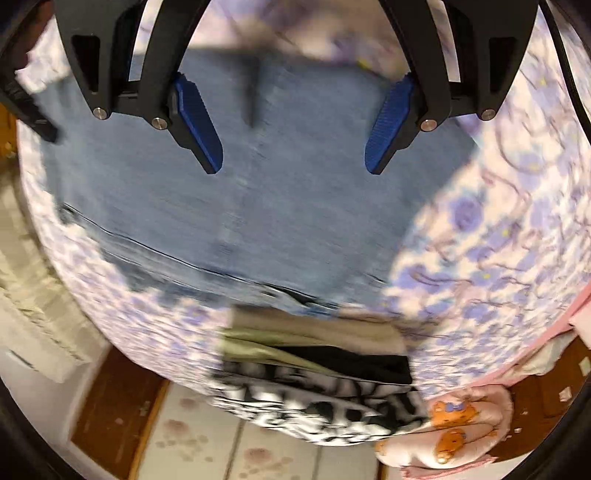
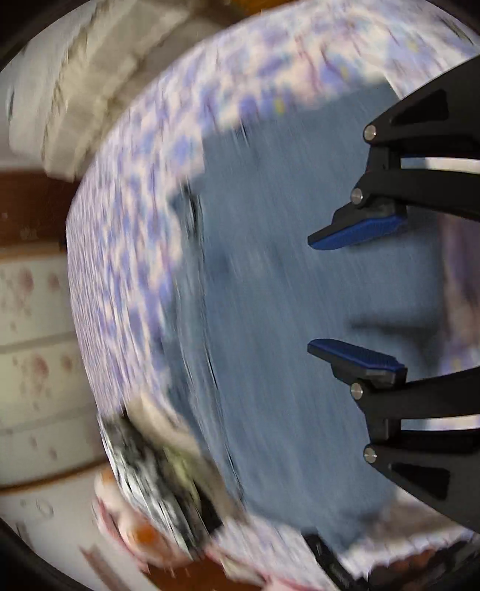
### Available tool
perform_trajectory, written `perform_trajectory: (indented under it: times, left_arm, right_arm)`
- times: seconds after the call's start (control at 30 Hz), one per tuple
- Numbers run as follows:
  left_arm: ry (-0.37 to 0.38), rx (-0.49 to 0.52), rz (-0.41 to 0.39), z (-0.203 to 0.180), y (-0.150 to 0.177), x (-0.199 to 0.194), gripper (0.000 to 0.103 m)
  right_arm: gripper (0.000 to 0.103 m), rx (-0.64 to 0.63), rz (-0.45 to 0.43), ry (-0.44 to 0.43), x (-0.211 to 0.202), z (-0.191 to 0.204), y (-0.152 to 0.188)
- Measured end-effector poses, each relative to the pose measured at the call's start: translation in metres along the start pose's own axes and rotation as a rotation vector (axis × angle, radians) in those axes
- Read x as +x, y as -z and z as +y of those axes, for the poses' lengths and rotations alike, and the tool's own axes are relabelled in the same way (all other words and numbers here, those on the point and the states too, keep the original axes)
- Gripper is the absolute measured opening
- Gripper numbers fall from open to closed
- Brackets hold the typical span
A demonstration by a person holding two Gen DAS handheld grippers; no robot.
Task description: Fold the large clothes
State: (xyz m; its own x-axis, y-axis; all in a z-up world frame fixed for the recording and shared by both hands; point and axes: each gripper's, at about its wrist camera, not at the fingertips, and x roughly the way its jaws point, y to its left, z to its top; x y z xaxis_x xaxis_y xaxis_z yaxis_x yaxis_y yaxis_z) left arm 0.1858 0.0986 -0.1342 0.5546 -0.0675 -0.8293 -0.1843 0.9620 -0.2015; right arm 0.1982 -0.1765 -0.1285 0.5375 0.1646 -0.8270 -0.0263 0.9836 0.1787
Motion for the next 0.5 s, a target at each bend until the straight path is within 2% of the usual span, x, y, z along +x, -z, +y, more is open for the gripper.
perform_trajectory:
  times: [0.1, 0.17, 0.23, 0.33, 0.43, 0.5]
  left_arm:
    - [0.039, 0.045, 0.026, -0.026, 0.02, -0.002, 0.079]
    - [0.013, 0.094, 0.065, -0.038, 0.034, 0.008, 0.079]
    - [-0.037, 0.123, 0.09, -0.038, 0.044, 0.02, 0.079]
    - [-0.067, 0.106, 0.074, -0.022, 0.045, 0.022, 0.084]
    - [-0.095, 0.047, 0.08, 0.005, 0.041, 0.019, 0.084]
    - [-0.095, 0.024, 0.087, 0.018, 0.04, 0.018, 0.085]
  right_arm:
    - [0.05, -0.062, 0.021, -0.061, 0.004, 0.034, 0.013]
    - [0.05, -0.123, 0.041, -0.03, 0.012, 0.049, 0.022]
    - [0.05, -0.136, 0.092, -0.01, 0.022, 0.048, 0.03]
    - [0.048, -0.104, 0.11, 0.05, 0.024, 0.019, 0.036]
    - [0.048, -0.038, 0.096, 0.177, 0.015, -0.036, 0.038]
    - [0.048, 0.039, 0.106, 0.208, 0.011, -0.077, 0.041]
